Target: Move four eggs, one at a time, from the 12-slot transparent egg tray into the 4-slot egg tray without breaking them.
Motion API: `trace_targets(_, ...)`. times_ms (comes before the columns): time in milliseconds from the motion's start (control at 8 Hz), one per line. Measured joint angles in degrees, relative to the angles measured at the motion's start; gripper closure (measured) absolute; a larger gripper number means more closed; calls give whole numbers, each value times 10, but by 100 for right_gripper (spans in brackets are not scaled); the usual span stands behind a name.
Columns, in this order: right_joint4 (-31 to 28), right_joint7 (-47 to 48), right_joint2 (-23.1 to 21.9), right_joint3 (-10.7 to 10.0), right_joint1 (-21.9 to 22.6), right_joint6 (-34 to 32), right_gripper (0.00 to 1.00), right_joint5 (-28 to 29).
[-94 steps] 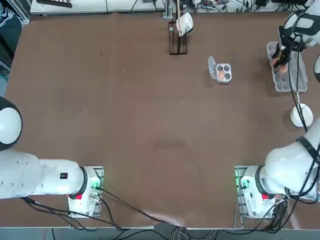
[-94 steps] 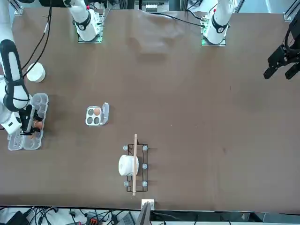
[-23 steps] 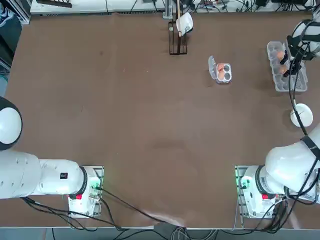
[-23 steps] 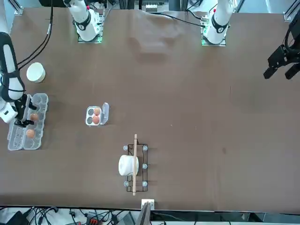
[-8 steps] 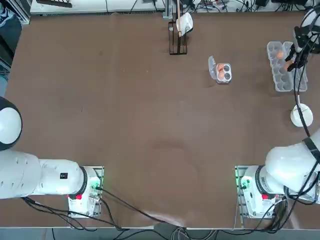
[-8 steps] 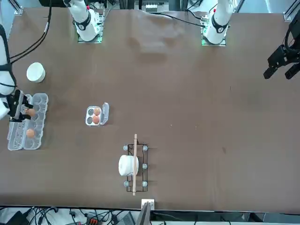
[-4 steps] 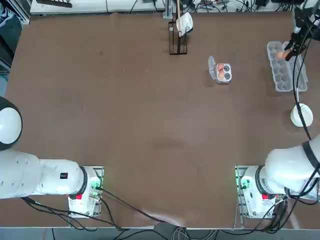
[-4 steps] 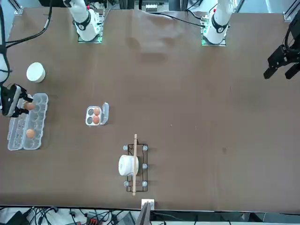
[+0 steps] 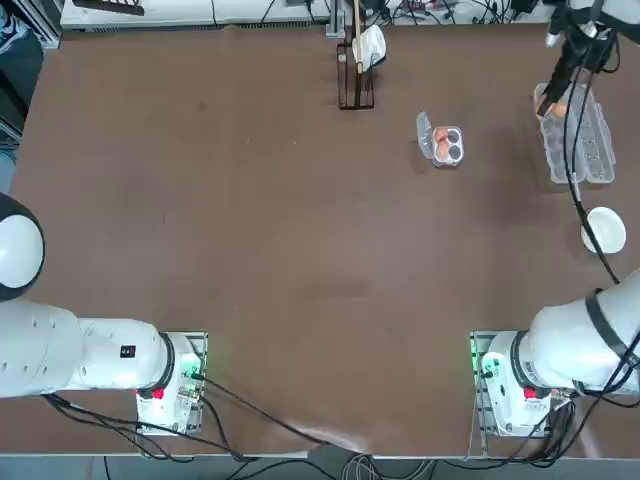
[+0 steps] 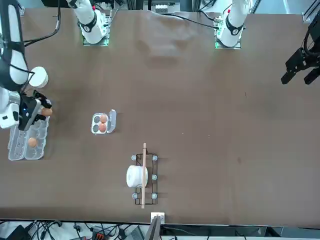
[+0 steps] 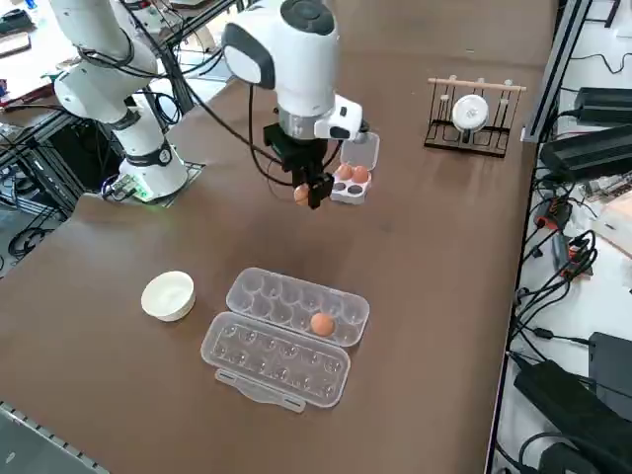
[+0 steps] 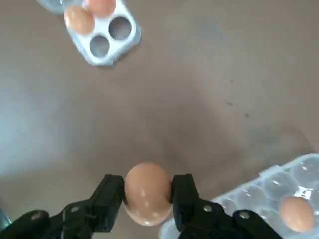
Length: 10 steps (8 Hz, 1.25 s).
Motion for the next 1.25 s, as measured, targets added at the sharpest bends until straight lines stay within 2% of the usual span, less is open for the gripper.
trace_targets(250, -12, 113, -2, 1, 50, 10, 42, 0)
trace_targets(625, -39, 223, 9, 2, 133, 68, 42, -18)
trace_targets(1000, -97, 239, 22, 1, 168, 160, 42, -40)
trace_targets(1250, -119, 240, 22, 1, 180, 185, 42, -54)
